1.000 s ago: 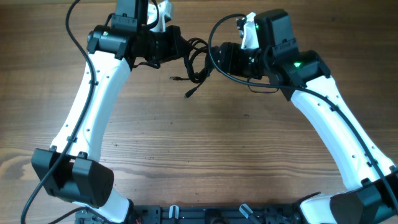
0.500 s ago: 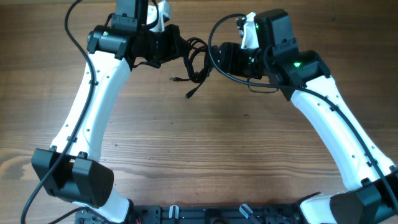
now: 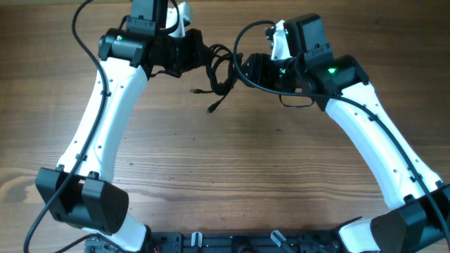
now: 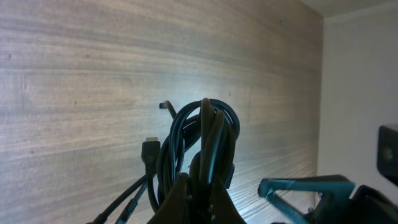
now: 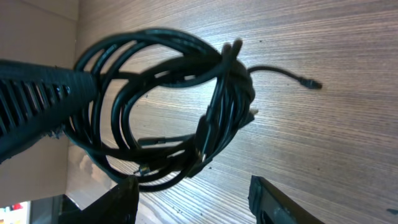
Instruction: Untangle cables
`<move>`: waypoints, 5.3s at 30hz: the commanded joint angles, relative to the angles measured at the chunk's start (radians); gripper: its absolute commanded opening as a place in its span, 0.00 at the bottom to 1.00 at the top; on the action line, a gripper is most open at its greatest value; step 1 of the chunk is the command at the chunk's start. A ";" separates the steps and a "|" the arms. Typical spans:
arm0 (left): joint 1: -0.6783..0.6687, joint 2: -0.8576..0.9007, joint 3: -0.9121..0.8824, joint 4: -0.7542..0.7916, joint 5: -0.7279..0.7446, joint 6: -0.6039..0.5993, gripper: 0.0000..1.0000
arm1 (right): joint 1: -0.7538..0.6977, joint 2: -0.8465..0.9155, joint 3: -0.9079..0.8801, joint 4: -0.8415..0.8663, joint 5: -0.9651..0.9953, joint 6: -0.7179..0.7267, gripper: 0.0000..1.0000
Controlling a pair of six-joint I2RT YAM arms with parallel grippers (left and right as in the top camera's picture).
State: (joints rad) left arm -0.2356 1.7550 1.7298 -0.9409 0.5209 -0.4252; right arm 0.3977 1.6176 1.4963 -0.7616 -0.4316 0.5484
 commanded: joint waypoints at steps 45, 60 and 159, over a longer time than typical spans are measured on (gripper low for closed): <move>-0.005 -0.005 0.008 0.014 0.088 -0.068 0.05 | -0.016 0.084 0.002 0.087 0.005 -0.077 0.04; -0.016 0.068 -0.146 0.116 -0.031 0.056 0.57 | -0.012 0.034 0.002 -0.018 -0.011 -0.077 0.04; 0.082 -0.053 -0.237 0.310 0.857 -0.056 0.04 | 0.068 0.129 0.000 0.240 -0.106 -0.188 0.36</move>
State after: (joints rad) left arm -0.1425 1.7397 1.4746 -0.6403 1.2377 -0.4595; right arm 0.4412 1.7187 1.4948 -0.5629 -0.5598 0.3275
